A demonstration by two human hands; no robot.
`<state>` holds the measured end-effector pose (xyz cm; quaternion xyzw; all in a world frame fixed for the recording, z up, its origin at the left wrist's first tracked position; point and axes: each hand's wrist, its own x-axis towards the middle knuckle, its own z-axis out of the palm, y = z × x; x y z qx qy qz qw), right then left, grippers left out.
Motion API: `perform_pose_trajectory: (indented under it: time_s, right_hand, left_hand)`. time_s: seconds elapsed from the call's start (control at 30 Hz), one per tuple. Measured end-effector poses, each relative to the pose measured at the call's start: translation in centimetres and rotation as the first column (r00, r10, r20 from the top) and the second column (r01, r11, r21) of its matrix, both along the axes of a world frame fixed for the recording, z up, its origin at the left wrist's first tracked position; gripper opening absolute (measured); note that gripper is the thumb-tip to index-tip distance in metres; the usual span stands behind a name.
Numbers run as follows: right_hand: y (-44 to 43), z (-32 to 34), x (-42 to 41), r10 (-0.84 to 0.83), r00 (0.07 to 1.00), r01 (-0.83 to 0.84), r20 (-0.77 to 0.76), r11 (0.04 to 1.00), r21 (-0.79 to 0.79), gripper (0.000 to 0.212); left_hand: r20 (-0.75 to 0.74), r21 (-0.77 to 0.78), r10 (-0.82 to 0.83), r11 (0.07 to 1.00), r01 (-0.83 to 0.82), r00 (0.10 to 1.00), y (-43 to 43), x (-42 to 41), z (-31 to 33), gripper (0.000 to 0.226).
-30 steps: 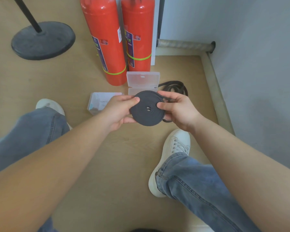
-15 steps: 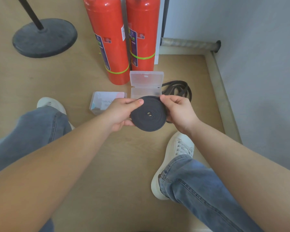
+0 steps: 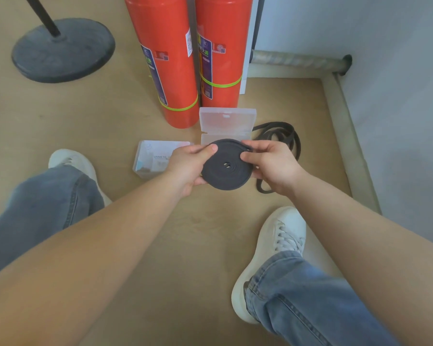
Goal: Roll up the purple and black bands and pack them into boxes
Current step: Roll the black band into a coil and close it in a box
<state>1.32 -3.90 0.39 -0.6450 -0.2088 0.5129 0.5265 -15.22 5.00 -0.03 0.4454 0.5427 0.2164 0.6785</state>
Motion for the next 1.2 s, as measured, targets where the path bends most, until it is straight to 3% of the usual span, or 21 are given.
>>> perform_pose_trajectory:
  time_s: [0.13, 0.2, 0.33, 0.5, 0.67, 1.0, 1.2]
  right_hand:
    - [1.8, -1.7, 1.3, -0.125, 0.99, 0.124, -0.06, 0.992, -0.021, 0.025]
    - [2.6, -2.9, 1.8, -0.17, 0.984, 0.167, -0.059, 0.984, -0.058, 0.025]
    - [4.7, -5.3, 2.6, -0.175, 0.984, 0.167, -0.034, 0.971, -0.173, 0.02]
    - [7.8, -8.1, 3.7, -0.089, 0.994, 0.103, 0.069, 0.966, -0.236, 0.016]
    - [8.7, -10.6, 4.6, 0.132, 0.935, -0.009, 0.328, 0.936, -0.352, 0.018]
    - [2.5, -10.8, 1.7, 0.231, 0.911, -0.084, 0.341, 0.914, -0.396, 0.022]
    - [2.7, -9.9, 1.4, 0.16, 0.94, -0.036, 0.3, 0.925, -0.379, 0.028]
  left_hand:
    - [0.151, -0.163, -0.007, 0.986, 0.032, 0.988, 1.9, 1.3, -1.5, 0.037]
    - [0.12, -0.184, -0.08, 0.978, 0.102, 0.99, 2.4, 1.8, -2.4, 0.046]
    - [0.063, -0.161, -0.024, 0.986, 0.034, 0.998, 4.1, 2.9, -4.4, 0.053]
    - [-0.093, -0.024, -0.072, 0.997, 0.071, 0.993, 6.4, 4.5, -6.5, 0.047]
    - [-0.13, -0.088, -0.1, 0.992, 0.089, 0.986, 6.6, 4.7, -7.8, 0.026]
    - [-0.174, -0.211, -0.143, 0.972, 0.105, 0.974, 1.2, 1.7, -8.2, 0.018]
    - [-0.245, -0.067, -0.132, 0.991, 0.119, 0.961, 1.3, 1.5, -7.3, 0.025]
